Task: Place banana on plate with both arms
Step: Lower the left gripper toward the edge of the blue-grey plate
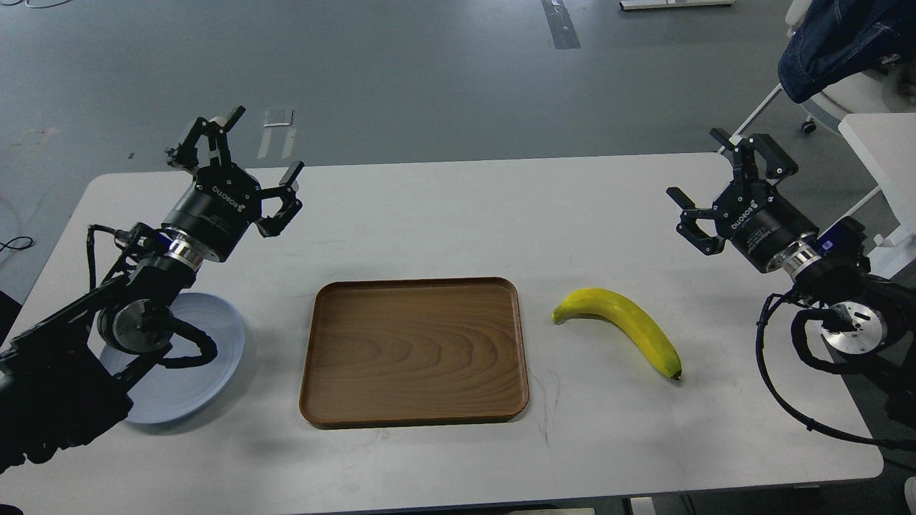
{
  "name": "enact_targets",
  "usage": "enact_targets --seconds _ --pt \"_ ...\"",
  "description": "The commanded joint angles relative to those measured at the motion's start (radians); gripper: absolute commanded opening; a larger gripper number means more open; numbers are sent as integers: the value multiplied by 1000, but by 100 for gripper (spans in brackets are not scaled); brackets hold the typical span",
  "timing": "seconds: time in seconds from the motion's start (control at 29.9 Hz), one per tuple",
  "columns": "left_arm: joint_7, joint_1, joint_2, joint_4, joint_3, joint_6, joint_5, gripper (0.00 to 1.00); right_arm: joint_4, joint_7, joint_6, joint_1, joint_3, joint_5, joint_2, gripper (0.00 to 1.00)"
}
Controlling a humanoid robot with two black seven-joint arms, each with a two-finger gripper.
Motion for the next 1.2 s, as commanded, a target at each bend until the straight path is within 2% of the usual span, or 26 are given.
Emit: enact_targets --seconds 0.0,0.27,0.37,0.5,0.7,0.84,0.94,0.97,1.0,1.17 --pt "-1 4 -3 18 0 -8 0 100 -99 0 0 10 8 0 46 100" --pt "1 14 6 52 0 -25 13 100 -117 0 0 33 20 2 70 100" --pt "-1 12 8 104 -2 -26 14 100 -111 0 0 35 29 2 71 100" --pt "1 15 61 147 0 -26 16 100 -108 0 0 35 22 2 63 100" --pt "30 -5 136 151 0 -26 17 100 -88 0 0 38 29 2 8 100" --pt "27 -17 152 148 1 -26 17 100 -93 0 0 53 22 0 4 100" --pt "10 -14 182 133 0 -26 54 100 -93 0 0 52 22 0 -3 100" --pt "-13 -14 210 112 -2 -26 101 100 -91 0 0 50 20 1 -9 100" --pt "-17 -14 225 95 -2 -26 130 100 -90 0 0 50 20 2 -13 100" --pt "-17 -11 388 -97 -17 -26 429 100 -91 0 0 47 22 2 -19 100"
